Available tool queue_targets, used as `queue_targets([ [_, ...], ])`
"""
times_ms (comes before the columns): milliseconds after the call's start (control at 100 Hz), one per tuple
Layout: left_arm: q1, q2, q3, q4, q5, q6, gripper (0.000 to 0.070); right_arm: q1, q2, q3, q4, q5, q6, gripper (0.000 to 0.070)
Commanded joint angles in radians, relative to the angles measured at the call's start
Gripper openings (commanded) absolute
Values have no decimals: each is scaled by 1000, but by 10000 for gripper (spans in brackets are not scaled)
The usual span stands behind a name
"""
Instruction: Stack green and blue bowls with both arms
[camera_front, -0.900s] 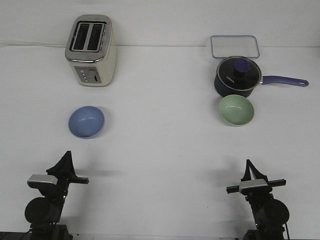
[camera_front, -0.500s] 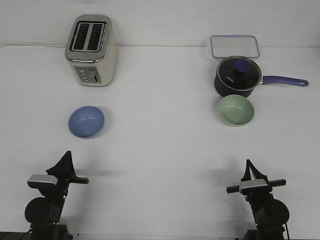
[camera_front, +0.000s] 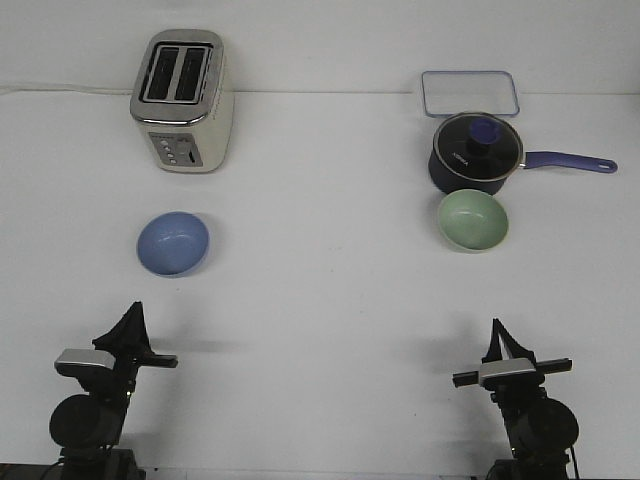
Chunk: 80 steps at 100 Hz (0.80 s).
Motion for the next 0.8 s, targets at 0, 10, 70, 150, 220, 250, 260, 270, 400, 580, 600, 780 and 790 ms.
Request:
queue_targets([
  [0, 1, -1, -19, 11, 4, 0, 15, 0, 0, -2, 13, -3, 55, 0],
  [10, 1, -1, -19, 11, 4, 0, 14, 0, 0, -2, 13, -3, 64, 0],
  [70, 1, -1, -19, 11, 4, 0, 14, 1, 0, -2, 13, -4, 140, 0],
  [150, 1, -1, -19, 11, 4, 0, 14, 1, 0, -2, 18, -3, 273, 0],
  [220, 1, -1, -19, 11, 4, 0, 14, 1, 0, -2, 26, 13, 356, 0],
  [250, 1, -1, -19, 11, 4, 0, 14, 0, 0, -2, 32, 16, 397, 0],
  [260, 1, -1, -19, 11, 4, 0, 14, 0, 0, -2, 35, 18, 410, 0],
  [270, 1, -1, -19, 11, 4, 0, 14, 0, 0, -2, 39, 19, 425, 0],
  [400, 1, -1, -19, 11, 4, 0, 14, 0, 2, 34, 50, 23, 547, 0],
  [580, 1, -1, -19, 11, 4, 0, 14, 0, 90, 186, -54, 68, 599, 0],
  [600, 1, -1, -19, 11, 4, 0, 14, 0, 108, 208, -70, 75, 599, 0],
  [780, 1, -1, -19, 11, 4, 0, 14, 0, 328, 401, -160, 78, 598, 309],
  [790, 1, -1, -19, 11, 4, 0, 14, 0, 341, 411, -162, 78, 599, 344],
])
